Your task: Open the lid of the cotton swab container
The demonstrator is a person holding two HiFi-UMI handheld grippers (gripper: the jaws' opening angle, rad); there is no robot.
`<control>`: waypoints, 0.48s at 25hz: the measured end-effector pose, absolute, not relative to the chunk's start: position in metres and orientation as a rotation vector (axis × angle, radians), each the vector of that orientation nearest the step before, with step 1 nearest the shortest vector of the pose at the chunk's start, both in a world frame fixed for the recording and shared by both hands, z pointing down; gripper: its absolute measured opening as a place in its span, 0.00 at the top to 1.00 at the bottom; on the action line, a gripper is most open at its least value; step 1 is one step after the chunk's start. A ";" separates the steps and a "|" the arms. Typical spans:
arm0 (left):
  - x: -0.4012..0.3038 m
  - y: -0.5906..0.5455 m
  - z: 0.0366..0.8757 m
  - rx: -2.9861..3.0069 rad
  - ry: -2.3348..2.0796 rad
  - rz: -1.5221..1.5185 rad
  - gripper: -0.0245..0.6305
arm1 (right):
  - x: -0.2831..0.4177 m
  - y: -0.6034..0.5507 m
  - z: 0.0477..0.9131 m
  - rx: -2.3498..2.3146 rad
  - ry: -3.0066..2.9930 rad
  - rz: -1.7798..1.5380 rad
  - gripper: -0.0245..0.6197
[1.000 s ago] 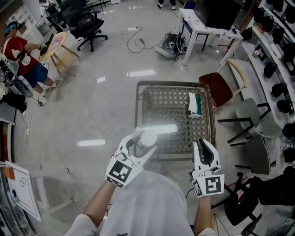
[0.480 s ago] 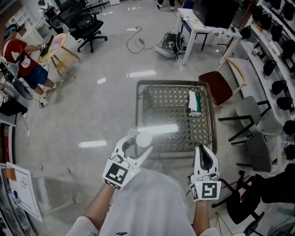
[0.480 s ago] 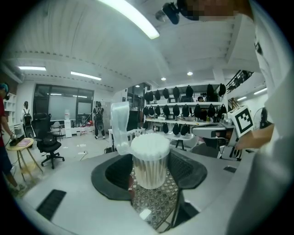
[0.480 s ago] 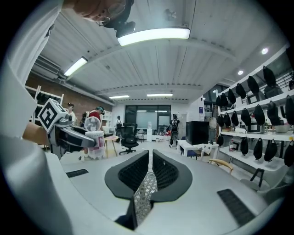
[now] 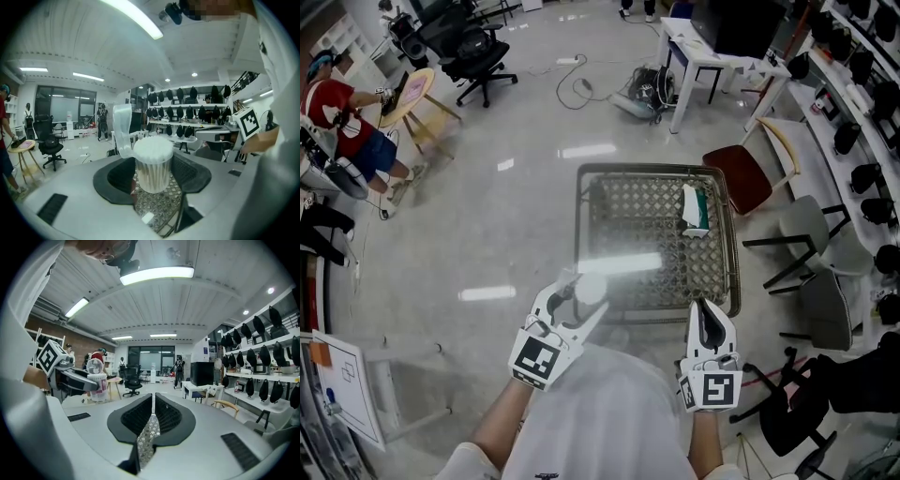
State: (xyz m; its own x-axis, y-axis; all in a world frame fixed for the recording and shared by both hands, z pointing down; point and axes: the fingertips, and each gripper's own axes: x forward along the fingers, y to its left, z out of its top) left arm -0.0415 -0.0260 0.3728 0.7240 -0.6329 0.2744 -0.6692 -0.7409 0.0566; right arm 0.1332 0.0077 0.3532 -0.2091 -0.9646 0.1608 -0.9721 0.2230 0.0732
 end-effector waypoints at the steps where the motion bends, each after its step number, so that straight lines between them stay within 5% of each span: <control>1: -0.041 -0.025 0.373 2.772 -1.056 0.353 0.60 | 0.133 0.008 0.353 1.852 -2.320 0.063 0.94; 12: -0.038 -0.023 0.372 2.771 -1.052 0.343 0.60 | 0.128 0.007 0.354 1.837 -2.339 0.059 0.94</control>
